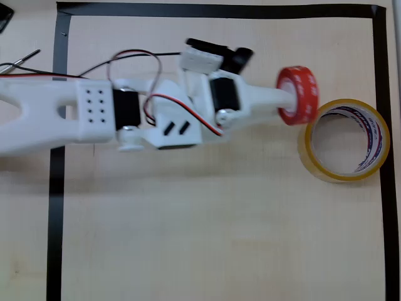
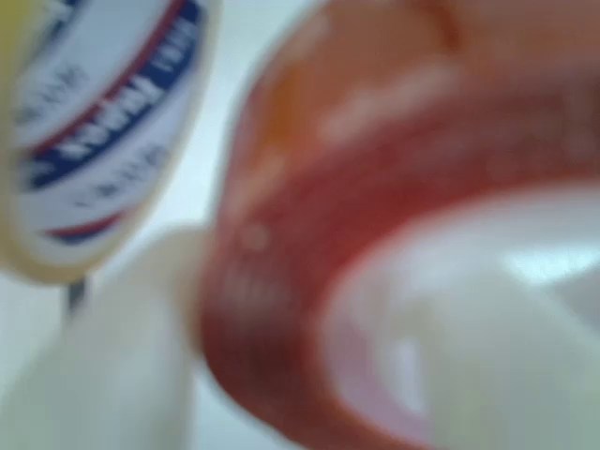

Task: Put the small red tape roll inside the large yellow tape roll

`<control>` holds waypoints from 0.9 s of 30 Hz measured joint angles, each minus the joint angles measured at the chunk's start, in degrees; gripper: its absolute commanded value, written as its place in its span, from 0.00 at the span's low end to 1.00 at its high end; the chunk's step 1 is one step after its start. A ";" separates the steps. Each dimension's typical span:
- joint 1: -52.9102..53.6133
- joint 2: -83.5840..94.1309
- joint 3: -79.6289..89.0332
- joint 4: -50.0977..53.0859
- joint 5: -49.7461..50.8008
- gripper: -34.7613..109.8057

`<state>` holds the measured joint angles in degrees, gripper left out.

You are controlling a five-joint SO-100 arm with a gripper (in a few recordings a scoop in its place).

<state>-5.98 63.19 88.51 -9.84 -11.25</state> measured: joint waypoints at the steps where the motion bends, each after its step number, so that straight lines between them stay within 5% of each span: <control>1: 0.44 -1.32 -1.58 -0.09 0.00 0.24; 11: 2.64 -14.33 -16.52 -0.18 0.00 0.24; 14: 2.72 -15.29 -17.05 -0.18 0.00 0.32; 27: 3.78 -15.73 -17.31 5.01 5.19 0.32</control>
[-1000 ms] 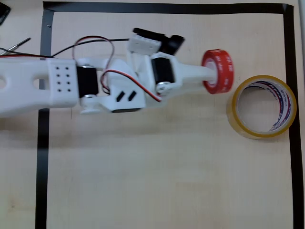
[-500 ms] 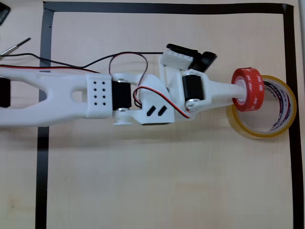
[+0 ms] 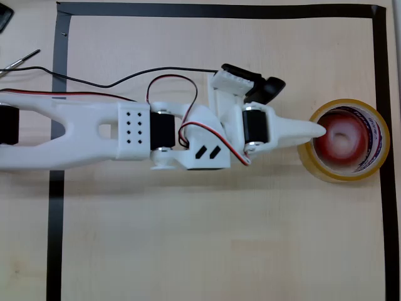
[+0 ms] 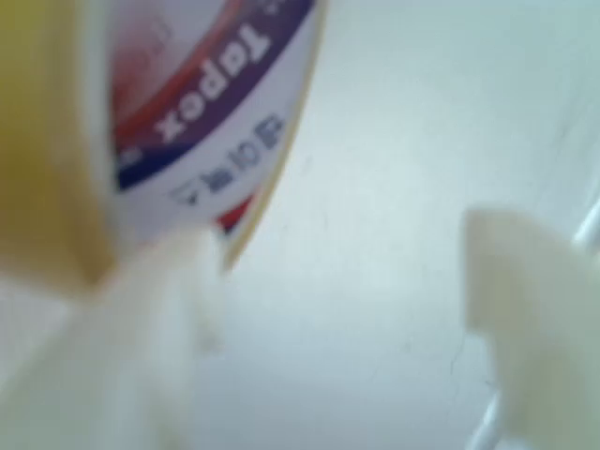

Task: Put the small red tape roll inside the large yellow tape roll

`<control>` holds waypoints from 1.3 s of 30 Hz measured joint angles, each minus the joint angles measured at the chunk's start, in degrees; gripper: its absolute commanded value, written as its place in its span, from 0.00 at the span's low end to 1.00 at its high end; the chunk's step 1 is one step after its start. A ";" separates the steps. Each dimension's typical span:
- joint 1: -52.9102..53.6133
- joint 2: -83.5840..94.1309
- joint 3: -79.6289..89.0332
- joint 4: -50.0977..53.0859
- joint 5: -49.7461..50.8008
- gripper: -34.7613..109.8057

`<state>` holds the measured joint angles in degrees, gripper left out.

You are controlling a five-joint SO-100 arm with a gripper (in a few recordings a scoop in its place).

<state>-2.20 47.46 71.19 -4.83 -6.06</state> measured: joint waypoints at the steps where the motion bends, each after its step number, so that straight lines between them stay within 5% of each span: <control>1: 0.00 0.09 0.00 0.00 0.00 0.30; 9: -0.18 13.18 21.88 -3.69 0.09 0.24; 21: -2.46 70.05 76.73 -7.38 0.09 0.24; 28: -0.97 113.91 104.24 14.94 0.44 0.24; 32: 1.67 136.32 106.70 32.52 1.76 0.24; 39: 2.11 142.29 108.11 47.02 2.02 0.24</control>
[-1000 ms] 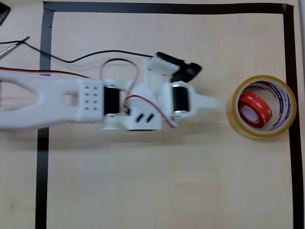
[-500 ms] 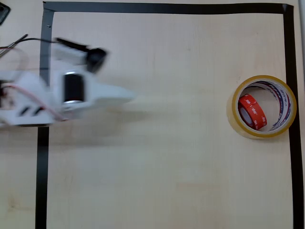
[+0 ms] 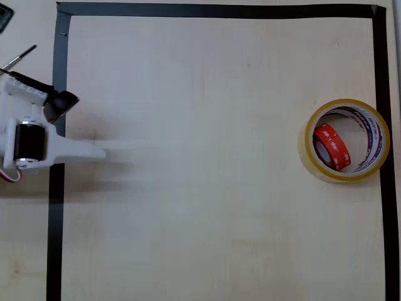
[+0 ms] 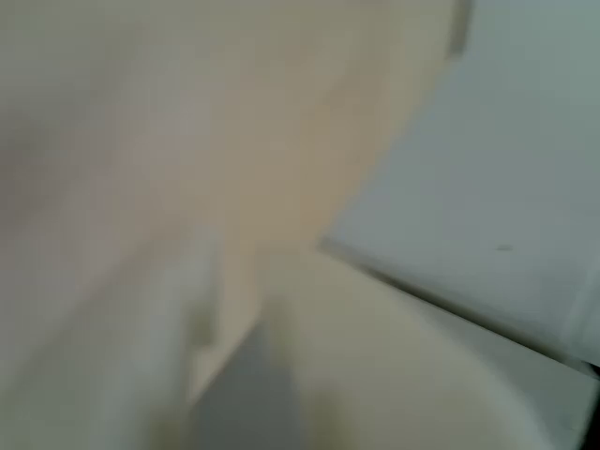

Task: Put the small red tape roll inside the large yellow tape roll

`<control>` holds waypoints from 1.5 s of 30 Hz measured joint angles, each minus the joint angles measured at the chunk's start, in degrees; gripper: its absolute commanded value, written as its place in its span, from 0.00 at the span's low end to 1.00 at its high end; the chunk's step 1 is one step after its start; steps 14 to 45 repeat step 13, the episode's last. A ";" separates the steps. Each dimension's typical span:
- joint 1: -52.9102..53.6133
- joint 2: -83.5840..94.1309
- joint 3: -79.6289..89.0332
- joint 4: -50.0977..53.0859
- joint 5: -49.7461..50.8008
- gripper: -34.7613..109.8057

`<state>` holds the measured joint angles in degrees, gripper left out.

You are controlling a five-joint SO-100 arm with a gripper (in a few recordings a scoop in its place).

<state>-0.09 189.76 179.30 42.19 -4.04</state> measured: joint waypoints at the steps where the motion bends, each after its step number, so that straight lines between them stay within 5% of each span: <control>1: -0.09 0.18 0.00 1.41 0.00 0.24; 7: 1.14 0.18 0.00 7.56 0.00 0.24; 45: 1.67 0.18 0.00 7.65 0.00 0.24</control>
